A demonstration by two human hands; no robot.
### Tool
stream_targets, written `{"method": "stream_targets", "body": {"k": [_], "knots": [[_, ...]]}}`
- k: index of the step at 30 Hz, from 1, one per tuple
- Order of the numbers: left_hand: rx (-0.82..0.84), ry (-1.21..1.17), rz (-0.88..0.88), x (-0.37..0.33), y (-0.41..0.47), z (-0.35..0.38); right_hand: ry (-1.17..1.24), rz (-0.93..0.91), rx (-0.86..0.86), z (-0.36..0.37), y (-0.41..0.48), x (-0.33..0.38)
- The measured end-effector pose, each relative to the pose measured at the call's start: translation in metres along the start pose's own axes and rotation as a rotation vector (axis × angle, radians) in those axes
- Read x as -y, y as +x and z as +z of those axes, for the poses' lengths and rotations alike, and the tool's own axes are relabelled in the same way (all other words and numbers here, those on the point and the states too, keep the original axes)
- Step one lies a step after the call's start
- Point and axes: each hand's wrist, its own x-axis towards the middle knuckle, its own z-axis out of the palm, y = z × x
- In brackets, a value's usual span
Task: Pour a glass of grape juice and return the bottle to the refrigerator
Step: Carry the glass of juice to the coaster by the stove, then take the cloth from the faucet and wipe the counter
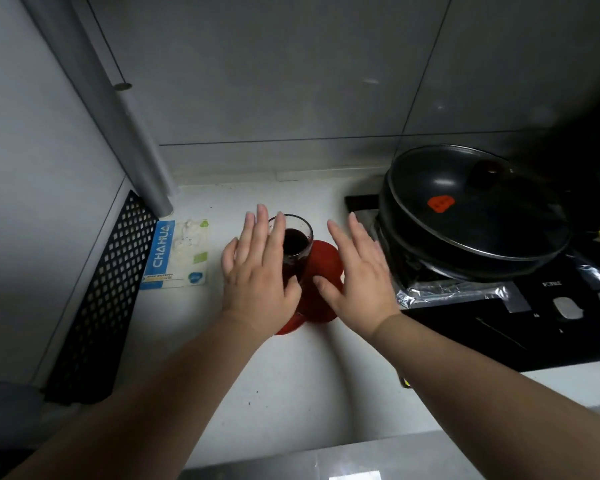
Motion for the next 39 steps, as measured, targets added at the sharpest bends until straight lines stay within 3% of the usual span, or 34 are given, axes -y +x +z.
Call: {"method": "stream_targets", "body": {"k": [8, 14, 22, 28, 39], "knots": [[-0.018, 0.173, 0.185, -0.083, -0.003, -0.01, -0.282, -0.123, -0.102, -0.071, -0.027, -0.021], [0.034, 0.163, 0.109, -0.192, -0.01, -0.023, -0.31, -0.114, -0.249, -0.152, -0.06, -0.056], [-0.128, -0.001, 0.258, -0.445, -0.028, -0.009, -0.375, -0.074, -0.393, -0.331, -0.161, -0.178], [-0.052, -0.139, 0.322, -0.612, -0.039, 0.018, -0.465, 0.045, -0.404, -0.447, -0.224, -0.281], [0.035, -0.159, 0.547, -0.816, -0.008, 0.089, -0.415, 0.282, -0.468, -0.565, -0.263, -0.449]]}}
